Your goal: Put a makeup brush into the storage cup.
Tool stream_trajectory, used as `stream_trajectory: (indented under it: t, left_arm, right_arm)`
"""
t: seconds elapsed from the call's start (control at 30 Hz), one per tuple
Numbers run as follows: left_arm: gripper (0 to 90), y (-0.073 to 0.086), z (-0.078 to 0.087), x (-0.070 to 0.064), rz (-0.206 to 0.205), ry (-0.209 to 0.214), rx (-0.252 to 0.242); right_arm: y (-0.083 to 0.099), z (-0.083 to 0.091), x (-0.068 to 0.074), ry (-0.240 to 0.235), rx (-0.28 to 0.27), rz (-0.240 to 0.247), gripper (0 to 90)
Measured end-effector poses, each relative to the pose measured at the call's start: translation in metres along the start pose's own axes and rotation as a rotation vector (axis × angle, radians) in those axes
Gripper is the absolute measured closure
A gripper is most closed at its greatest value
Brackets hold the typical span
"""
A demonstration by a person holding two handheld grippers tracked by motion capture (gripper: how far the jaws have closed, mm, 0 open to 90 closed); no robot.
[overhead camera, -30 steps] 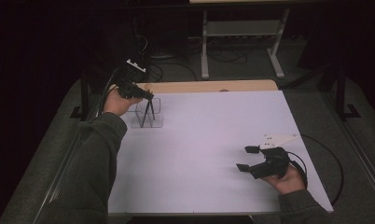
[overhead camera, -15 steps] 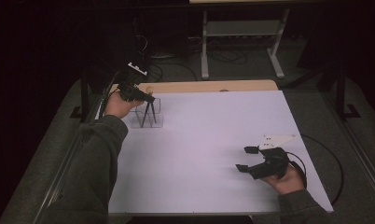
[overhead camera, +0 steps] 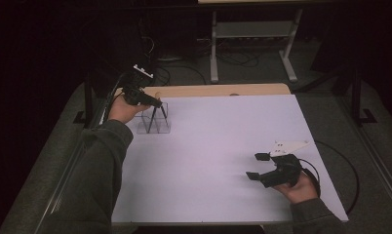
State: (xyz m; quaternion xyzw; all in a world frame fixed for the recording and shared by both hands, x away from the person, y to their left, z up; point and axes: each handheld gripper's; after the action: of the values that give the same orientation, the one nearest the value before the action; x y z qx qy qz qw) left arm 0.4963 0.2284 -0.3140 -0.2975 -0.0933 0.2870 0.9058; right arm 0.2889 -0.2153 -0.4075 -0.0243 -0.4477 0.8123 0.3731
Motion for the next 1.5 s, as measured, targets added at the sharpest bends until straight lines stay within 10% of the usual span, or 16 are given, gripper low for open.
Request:
stream_trajectory:
  t: [0.6, 1.5]
  left_arm:
    - [67.0, 0.004, 0.012, 0.003, -0.016, -0.022, 0.027]
    - [59.7, 0.032, 0.03, -0.02, -0.027, 0.002, -0.07]
  right_arm:
    - [0.0, 0.0, 0.0, 0.001, 0.001, 0.001, 22.3]
    - [-0.002, 0.005, -0.004, 0.045, -0.049, -0.022, 19.5]
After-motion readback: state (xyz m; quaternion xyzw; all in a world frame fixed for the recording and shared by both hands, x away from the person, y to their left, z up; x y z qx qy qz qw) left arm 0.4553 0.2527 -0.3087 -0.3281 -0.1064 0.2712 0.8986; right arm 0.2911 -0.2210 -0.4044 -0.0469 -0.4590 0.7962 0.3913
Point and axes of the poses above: each handheld gripper's, and its own axes: z roughly backward along the jaws, y roughly out of its underside, x roughly to its left, and after that the axes turned 13 degrees about -z, right-handed
